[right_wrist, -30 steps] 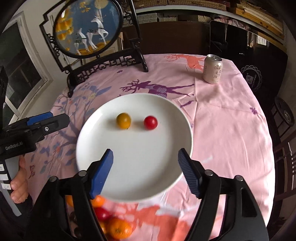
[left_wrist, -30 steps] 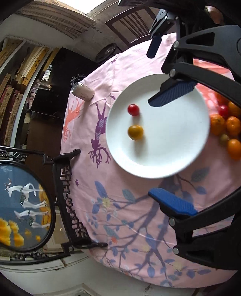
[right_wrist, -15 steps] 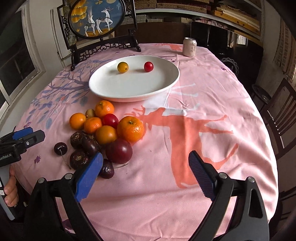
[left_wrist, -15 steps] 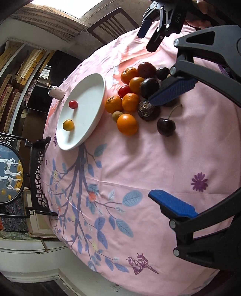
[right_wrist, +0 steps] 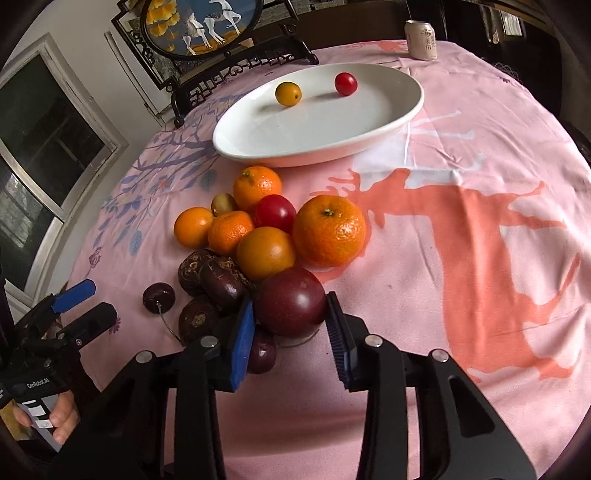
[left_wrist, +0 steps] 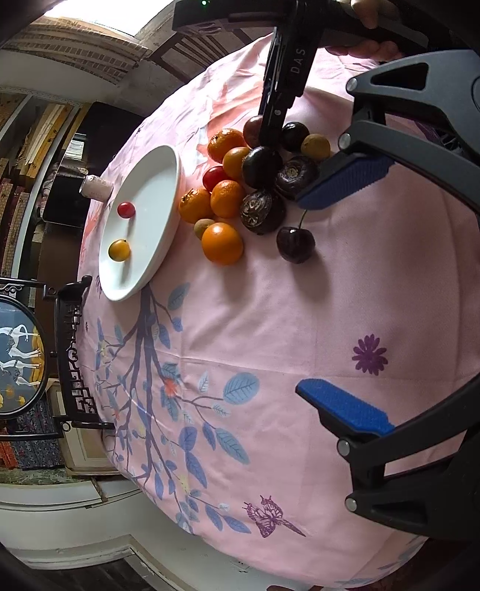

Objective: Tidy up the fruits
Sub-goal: 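Grasp a dark red plum with the right tool while the left tool grasps a dark cherry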

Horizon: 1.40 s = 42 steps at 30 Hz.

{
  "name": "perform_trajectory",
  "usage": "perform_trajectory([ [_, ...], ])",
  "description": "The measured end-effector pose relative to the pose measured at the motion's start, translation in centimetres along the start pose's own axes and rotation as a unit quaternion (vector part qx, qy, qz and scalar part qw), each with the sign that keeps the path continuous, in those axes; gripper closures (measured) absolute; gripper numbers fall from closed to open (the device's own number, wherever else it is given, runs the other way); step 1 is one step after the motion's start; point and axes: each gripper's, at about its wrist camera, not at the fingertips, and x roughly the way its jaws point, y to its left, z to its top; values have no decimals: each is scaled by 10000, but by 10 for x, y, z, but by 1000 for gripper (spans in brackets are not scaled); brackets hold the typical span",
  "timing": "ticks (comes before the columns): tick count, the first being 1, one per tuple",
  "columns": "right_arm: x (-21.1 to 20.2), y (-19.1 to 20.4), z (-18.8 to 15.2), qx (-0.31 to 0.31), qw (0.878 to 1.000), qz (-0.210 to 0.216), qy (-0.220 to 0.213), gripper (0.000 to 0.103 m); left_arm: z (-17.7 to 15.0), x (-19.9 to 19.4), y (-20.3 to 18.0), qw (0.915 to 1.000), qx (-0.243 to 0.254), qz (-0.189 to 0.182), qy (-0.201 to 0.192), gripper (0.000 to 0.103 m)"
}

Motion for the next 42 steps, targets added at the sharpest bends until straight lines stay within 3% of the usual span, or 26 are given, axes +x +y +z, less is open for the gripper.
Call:
perform_trajectory([
  [6,-30,1,-13,-153,9953,-921,-259,65,0,17,-8,9997,97,-111,215,10],
  [11,-38,-15,-22,18,9961,-852,-241,65,3,34,-17,9988,135,-287,374,29],
  [14,-40,-17,-25,64,9967,-779,-235,65,2,46,-22,9984,157,-282,474,48],
  [15,-40,-17,-25,69,9968,-760,-240,65,2,46,-24,9987,196,-220,418,74],
  [17,-41,-14,-24,38,9969,-740,-260,65,4,47,-21,9979,85,-422,484,96],
  [24,-37,-8,-26,-64,9975,-682,-180,65,6,48,-13,9963,-147,-619,586,96],
  [27,-40,-8,-26,-58,9973,-700,-224,65,7,42,-10,9962,-207,-630,561,71],
  [29,-40,-9,-25,-37,9971,-728,-220,65,6,36,-9,9968,-193,-581,508,67],
  [36,-37,-5,-26,-79,9976,-676,-158,65,12,18,-13,9973,-127,-638,337,59],
  [42,-37,-7,-25,-53,9975,-684,-165,65,19,47,-22,9972,-3,-517,546,61],
])
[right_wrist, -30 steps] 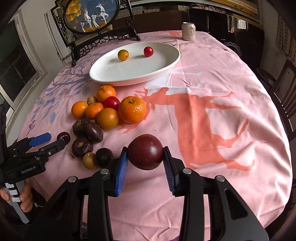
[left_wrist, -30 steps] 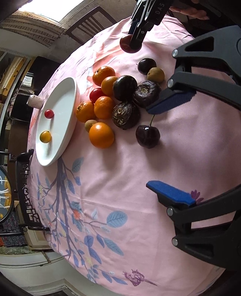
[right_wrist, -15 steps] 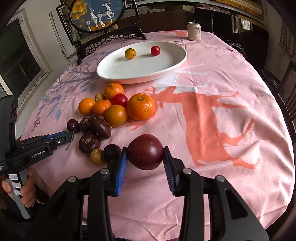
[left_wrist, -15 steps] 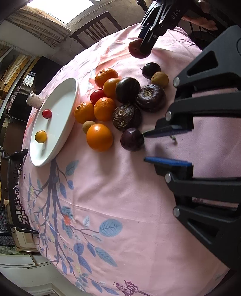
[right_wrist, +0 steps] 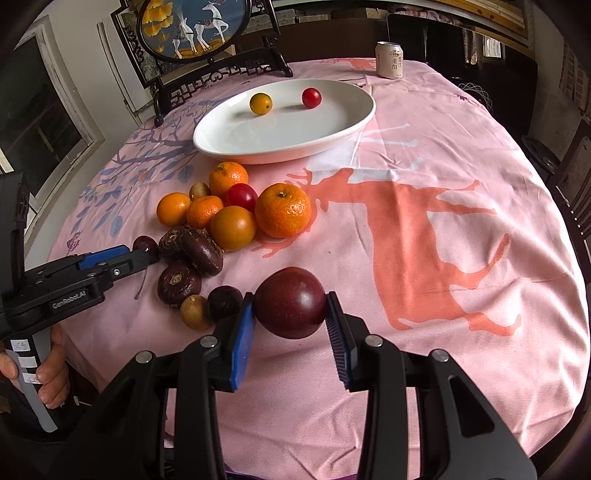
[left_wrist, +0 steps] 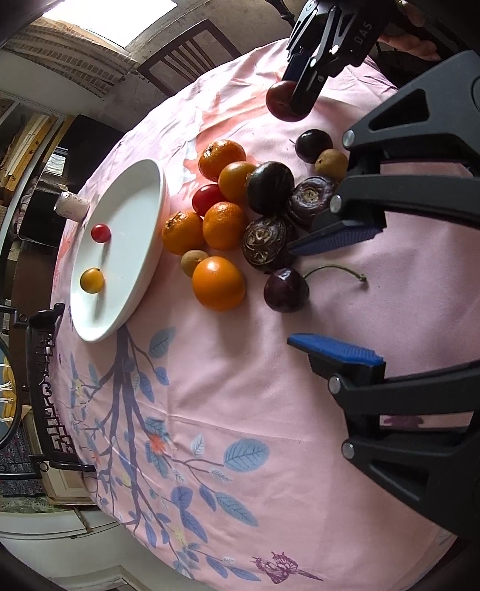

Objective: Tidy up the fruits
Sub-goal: 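Grasp a dark red plum with the right tool while the left tool grasps a dark cherry, then move the plum and cherry over the white plate and open both tools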

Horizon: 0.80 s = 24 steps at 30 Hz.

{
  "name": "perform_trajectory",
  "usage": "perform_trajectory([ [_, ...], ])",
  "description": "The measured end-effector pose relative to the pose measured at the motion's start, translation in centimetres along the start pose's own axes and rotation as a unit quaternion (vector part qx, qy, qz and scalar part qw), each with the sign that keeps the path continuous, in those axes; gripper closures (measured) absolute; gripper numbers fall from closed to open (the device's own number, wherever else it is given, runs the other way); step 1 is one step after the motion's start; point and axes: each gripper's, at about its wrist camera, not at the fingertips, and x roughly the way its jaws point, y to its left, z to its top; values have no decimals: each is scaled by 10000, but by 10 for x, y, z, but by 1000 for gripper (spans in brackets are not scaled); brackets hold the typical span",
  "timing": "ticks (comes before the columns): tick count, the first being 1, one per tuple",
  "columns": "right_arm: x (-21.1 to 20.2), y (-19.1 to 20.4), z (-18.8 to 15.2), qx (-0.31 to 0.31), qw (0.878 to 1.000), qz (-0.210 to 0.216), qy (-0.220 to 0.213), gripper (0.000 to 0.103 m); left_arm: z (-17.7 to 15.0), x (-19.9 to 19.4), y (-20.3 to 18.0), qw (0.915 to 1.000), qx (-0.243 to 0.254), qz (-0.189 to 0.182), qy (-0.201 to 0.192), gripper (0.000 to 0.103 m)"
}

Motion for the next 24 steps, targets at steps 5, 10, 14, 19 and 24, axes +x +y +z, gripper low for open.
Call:
perform_trajectory([
  [5,1,-3,3,36,10000,-23,-7,65,5,11,3,10000,-77,4,-13,76],
  [10,3,-1,6,-9,10000,30,14,65,7,-12,1,9993,-9,9,-383,76],
  [14,4,5,16,-110,9999,113,-41,65,15,-31,-3,9985,54,-46,-545,76],
  [19,8,4,43,-244,9995,123,-186,65,42,-34,-12,9982,257,-40,-546,76],
  [24,18,-2,103,-521,9982,14,-290,65,104,-17,-22,9973,534,57,-502,76],
])
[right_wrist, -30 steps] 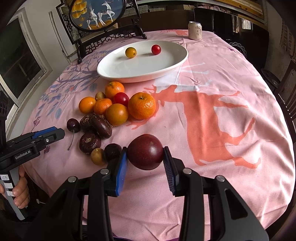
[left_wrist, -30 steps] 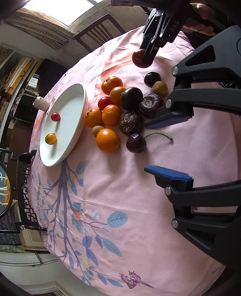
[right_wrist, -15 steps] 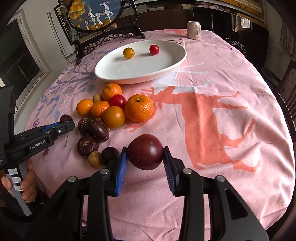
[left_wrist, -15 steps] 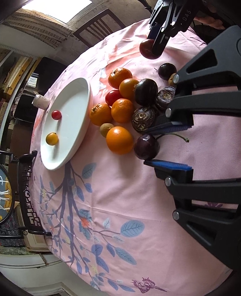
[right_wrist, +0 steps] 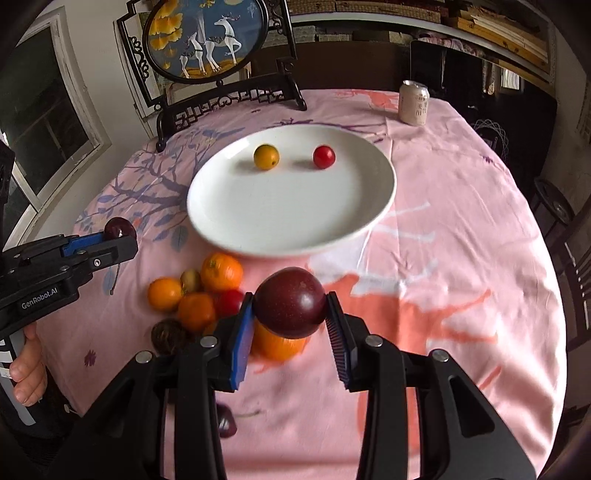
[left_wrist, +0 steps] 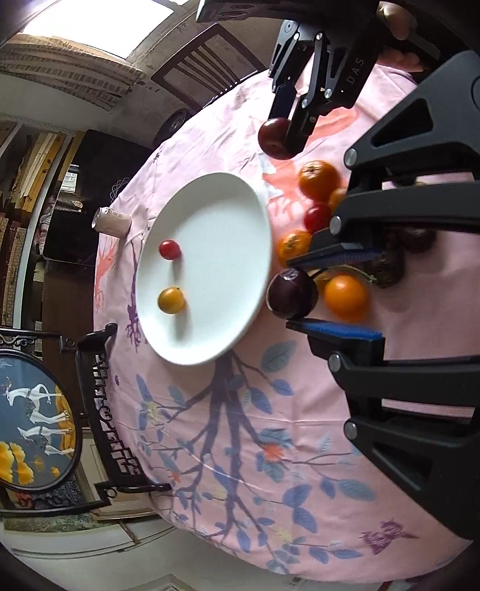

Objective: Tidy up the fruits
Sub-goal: 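Move the plum and cherry over the white plate and open both tools, then grasp a mandarin with the right tool while the left tool grasps a dark brown round fruit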

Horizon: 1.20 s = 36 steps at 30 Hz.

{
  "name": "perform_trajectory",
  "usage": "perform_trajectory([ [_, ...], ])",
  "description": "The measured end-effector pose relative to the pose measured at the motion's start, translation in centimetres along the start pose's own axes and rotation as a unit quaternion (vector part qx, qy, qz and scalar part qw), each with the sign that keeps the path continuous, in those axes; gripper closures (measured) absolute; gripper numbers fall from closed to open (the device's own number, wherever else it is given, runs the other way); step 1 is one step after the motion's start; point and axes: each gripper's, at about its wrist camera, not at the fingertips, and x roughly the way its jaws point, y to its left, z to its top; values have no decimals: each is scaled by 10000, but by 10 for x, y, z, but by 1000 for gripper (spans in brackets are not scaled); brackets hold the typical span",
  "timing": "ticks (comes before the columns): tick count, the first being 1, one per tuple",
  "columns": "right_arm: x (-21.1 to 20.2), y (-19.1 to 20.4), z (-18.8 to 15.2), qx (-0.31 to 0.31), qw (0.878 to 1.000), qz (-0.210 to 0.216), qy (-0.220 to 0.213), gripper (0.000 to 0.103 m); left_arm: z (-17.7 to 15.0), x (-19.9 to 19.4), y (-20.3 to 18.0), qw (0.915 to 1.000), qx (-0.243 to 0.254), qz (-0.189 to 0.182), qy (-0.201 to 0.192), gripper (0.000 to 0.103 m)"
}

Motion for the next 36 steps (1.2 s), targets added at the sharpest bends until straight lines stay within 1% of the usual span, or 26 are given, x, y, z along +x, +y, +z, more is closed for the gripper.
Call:
perform_trajectory([
  [4,29,-14,58,-138,9998,-102,-124,65,60,41,0,9998,99,103,128,76],
  [7,69,-29,92,-50,9999,-93,24,65,92,86,5,9991,-9,183,383,76],
  [9,96,-41,106,42,9996,-201,170,65,104,114,11,9979,-91,284,568,76],
  [11,116,-50,114,150,9990,-293,300,65,110,133,16,9970,-148,324,688,76],
  [13,129,-58,118,252,9986,-235,409,65,113,145,19,9964,-191,317,758,76],
  [16,140,-62,123,253,9984,-275,429,63,117,156,21,9959,-194,326,819,76],
  [17,141,-62,125,235,9984,-289,417,55,118,157,21,9959,-205,300,823,69],
  [18,140,-62,126,224,9986,-316,373,49,120,157,21,9959,-219,269,836,55],
  [19,135,-61,127,227,9986,-367,307,43,122,152,21,9962,-238,260,794,51],
  [21,116,-58,127,174,9990,-406,121,43,122,134,21,9976,-215,253,603,50],
  [23,89,-54,125,59,9990,-449,-64,42,117,105,23,9988,-261,141,399,49],
  [25,57,-48,113,-14,9985,-510,-197,41,103,72,25,9992,-344,2,210,44],
  [27,27,-40,92,-28,9987,-433,-272,37,81,38,23,9994,-332,25,-30,37],
  [28,14,-36,79,-14,9989,-374,-284,32,67,22,23,9993,-336,-9,-152,36],
  [29,1,-30,63,-1,9991,-305,-299,31,51,8,23,9991,-349,-40,-233,34],
  [33,-35,-6,0,20,9991,-79,-406,31,-11,-28,23,9978,-492,-96,-432,34],
  [36,-47,6,-30,98,9993,-21,-360,31,-47,-40,22,9973,-543,39,-488,33],
])
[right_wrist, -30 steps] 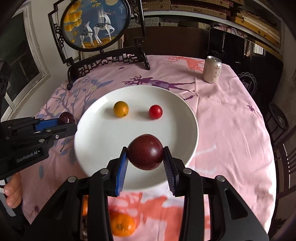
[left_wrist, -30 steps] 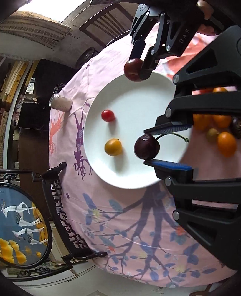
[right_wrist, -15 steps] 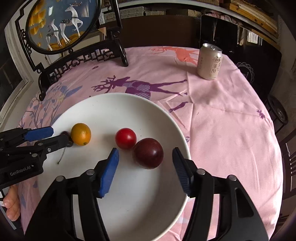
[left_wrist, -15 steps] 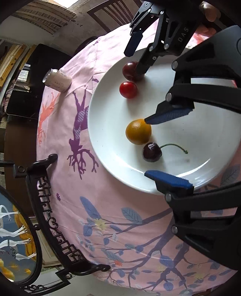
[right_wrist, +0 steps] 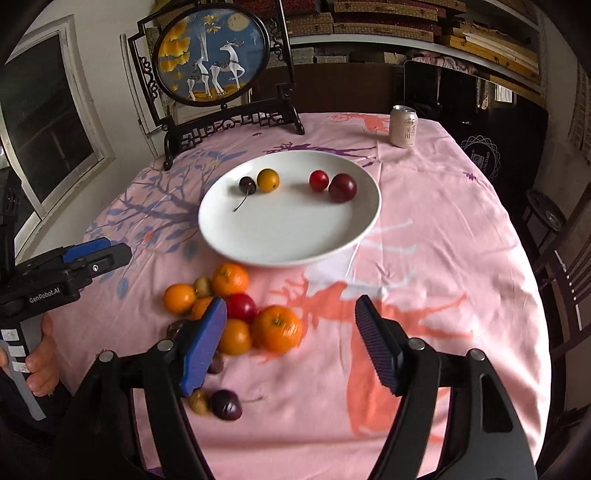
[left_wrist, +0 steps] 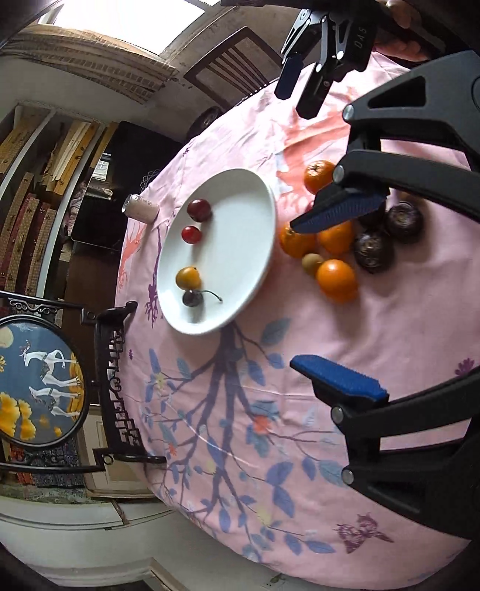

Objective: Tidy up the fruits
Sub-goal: 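Grasp a mandarin with the right tool while the left tool grasps a dark brown round fruit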

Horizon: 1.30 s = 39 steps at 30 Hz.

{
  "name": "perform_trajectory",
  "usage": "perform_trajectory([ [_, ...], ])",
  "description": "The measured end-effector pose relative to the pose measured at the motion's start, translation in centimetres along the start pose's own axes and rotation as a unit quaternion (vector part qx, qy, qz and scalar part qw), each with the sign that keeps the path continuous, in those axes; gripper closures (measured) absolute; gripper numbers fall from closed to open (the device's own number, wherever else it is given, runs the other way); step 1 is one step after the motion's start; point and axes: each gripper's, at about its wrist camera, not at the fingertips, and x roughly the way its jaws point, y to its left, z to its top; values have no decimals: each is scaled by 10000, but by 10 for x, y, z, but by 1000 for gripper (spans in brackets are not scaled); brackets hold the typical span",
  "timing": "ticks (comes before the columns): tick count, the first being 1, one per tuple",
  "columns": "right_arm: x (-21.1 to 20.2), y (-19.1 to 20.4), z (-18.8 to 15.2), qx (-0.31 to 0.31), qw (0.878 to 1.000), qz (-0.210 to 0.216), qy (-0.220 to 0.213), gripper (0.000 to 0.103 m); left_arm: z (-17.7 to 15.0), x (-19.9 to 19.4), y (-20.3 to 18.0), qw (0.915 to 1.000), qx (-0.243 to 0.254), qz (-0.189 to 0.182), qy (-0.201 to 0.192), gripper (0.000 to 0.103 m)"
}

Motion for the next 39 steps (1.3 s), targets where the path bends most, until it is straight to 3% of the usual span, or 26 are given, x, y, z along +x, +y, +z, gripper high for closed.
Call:
perform_trajectory([
  [9,1,24,-46,-113,9989,-8,450,30,-49,-4,9,9994,-50,86,342,32],
  [15,14,42,-73,-544,9955,25,769,31,-68,-9,4,9989,117,85,443,29],
  [17,16,44,-78,-606,9948,60,816,36,-73,-7,2,9985,161,99,520,29],
  [18,17,45,-79,-607,9945,119,843,38,-75,-6,2,9983,167,78,558,29],
  [20,24,46,-79,-621,9937,198,915,54,-78,-2,1,9978,176,46,643,29],
  [23,42,48,-82,-660,9919,224,1063,65,-81,0,-3,9970,247,-37,735,29],
  [30,60,53,-73,-720,9940,43,825,66,-89,10,-23,9943,487,-109,946,29],
  [39,54,35,-59,-421,9937,319,987,65,-91,31,-38,9920,520,-220,1130,29],
])
